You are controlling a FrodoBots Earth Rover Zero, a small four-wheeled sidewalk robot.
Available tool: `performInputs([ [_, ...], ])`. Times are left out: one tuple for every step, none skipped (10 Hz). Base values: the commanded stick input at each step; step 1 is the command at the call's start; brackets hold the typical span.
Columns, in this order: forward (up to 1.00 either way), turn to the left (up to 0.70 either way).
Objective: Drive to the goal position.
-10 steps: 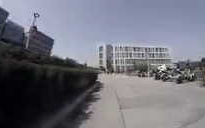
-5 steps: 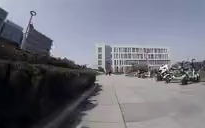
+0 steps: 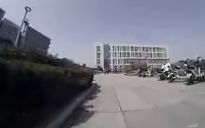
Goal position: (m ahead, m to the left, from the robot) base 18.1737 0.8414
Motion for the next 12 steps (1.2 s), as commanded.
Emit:
performInputs([
  [0.85,0.00],
  [0.85,0.00],
  [0.85,0.00],
  [0.85,0.00],
  [0.85,0.00],
  [0.85,0.00],
  [0.85,0.00],
  [0.85,0.00],
  [0.85,0.00],
  [0.85,0.00],
  [0.85,0.00],
  [0.85,-0.10],
])
